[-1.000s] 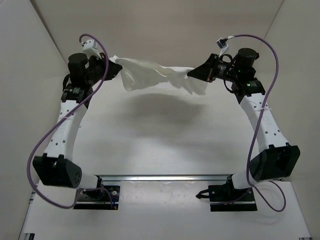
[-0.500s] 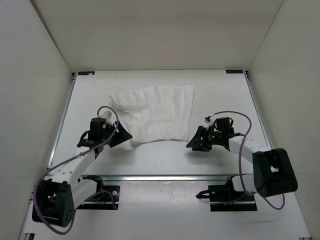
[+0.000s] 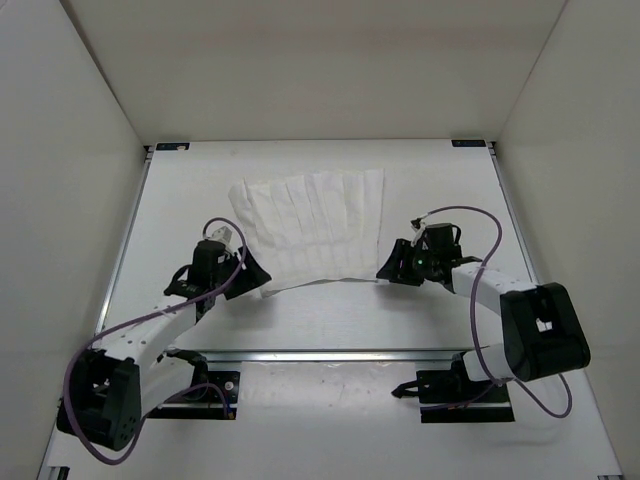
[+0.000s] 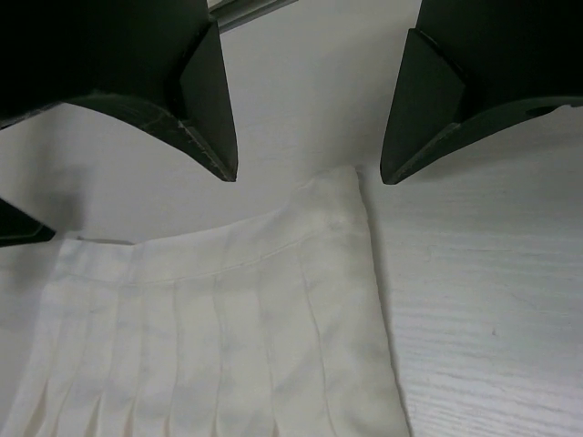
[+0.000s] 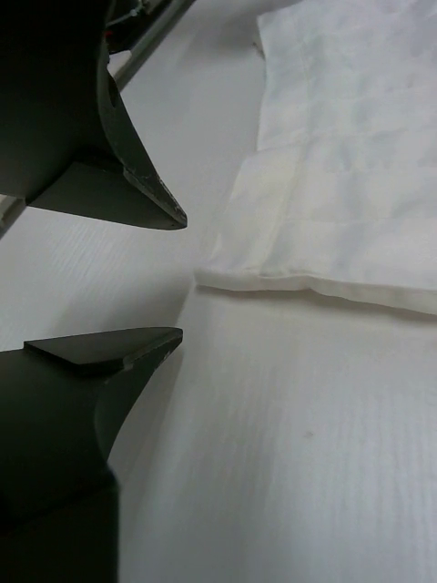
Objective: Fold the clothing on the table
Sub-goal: Flatten the skirt out, then fold the skirt
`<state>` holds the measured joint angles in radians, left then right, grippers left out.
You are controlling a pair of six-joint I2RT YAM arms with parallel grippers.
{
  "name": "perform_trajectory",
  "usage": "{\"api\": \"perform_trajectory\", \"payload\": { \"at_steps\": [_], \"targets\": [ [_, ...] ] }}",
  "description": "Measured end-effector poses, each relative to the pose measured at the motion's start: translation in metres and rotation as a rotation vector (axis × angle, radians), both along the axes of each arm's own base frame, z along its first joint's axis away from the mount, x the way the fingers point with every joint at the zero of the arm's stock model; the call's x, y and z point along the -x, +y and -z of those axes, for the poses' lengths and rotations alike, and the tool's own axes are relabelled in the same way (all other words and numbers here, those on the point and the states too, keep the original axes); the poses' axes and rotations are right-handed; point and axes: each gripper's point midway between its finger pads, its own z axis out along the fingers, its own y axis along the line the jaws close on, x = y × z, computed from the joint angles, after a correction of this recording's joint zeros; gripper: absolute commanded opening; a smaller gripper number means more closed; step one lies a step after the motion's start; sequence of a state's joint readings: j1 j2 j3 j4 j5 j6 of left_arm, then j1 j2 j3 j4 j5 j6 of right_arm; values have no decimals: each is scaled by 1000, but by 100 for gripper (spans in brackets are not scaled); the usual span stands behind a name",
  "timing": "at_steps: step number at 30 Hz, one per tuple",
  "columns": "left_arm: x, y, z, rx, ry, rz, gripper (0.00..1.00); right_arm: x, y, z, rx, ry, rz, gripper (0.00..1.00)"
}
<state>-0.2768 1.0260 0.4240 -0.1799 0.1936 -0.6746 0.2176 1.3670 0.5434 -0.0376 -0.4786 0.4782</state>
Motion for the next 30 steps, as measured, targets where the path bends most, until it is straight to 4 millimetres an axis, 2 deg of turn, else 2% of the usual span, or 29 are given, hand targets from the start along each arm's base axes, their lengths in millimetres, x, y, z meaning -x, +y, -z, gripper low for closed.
{"api": "perform_trajectory", "payload": {
  "at_steps": [4,7,10,14,16,18,19,20,24,27,28,30],
  "targets": [
    [6,-3,19,-64,53,23,74,-18,-1,1,32,-21,13,44],
    [11,-3,34,-94,102,33,72,-20,1,9,43,-10,12,45],
    [10,-4,38,-107,106,36,65,-24,6,9,36,-19,-2,44],
    [6,-7,42,-108,104,40,49,-31,15,9,30,-29,-23,43],
    [5,-9,44,-107,104,41,38,-35,21,10,31,-34,-37,34],
    [3,-10,47,-109,109,44,18,-36,26,12,38,-35,-53,2],
    [2,-11,48,-113,111,46,12,-35,28,15,44,-28,-59,0],
    [2,-13,49,-115,114,50,0,-34,29,18,47,-16,-61,0],
    [-3,-16,47,-119,106,67,0,-28,30,18,48,4,-67,0],
    [-3,-14,38,-126,102,71,0,-18,26,5,55,17,-71,0],
    [-5,-13,30,-126,92,71,0,-15,25,-5,52,3,-71,0],
    [-14,-12,3,-117,38,67,0,-16,23,-38,36,-69,-72,0]
  ]
}}
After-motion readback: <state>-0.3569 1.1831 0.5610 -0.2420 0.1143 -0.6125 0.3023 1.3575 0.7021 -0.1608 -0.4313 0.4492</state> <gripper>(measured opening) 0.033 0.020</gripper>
